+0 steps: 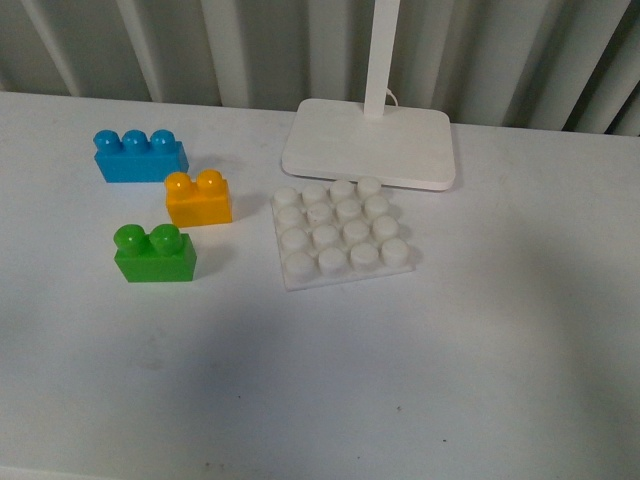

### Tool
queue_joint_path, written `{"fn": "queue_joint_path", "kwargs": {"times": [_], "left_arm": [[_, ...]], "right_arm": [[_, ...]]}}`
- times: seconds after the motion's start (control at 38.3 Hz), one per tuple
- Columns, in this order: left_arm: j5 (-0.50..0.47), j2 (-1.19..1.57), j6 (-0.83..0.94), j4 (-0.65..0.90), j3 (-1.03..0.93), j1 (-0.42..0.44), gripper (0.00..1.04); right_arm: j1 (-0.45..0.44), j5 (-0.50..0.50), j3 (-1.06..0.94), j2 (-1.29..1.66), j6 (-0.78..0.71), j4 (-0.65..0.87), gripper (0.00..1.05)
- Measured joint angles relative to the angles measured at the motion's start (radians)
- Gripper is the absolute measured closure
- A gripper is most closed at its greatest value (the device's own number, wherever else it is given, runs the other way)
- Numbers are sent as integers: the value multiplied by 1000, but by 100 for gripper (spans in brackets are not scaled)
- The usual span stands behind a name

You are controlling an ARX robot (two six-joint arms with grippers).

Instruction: Insert yellow block into base center

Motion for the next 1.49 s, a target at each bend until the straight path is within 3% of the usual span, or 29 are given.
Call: {"fn": "queue_joint_path", "kwargs": {"times": [0.16,0.6,1.31,1.38,1.49], "left_arm": [[0,0,0,0,0,0,6],[0,0,0,0,0,0,6],[0,0,0,0,0,0,6],[0,0,0,0,0,0,6],[0,0,0,0,0,0,6]], "right_arm": [[0,-2,-66,-72,0,2,104],[0,-3,-97,-476,0,-361,104],[0,-3,-97,-754,0,-632,104],[0,-4,-97,-879,0,-793,104],[0,-5,-97,-921,0,-802,104]]}}
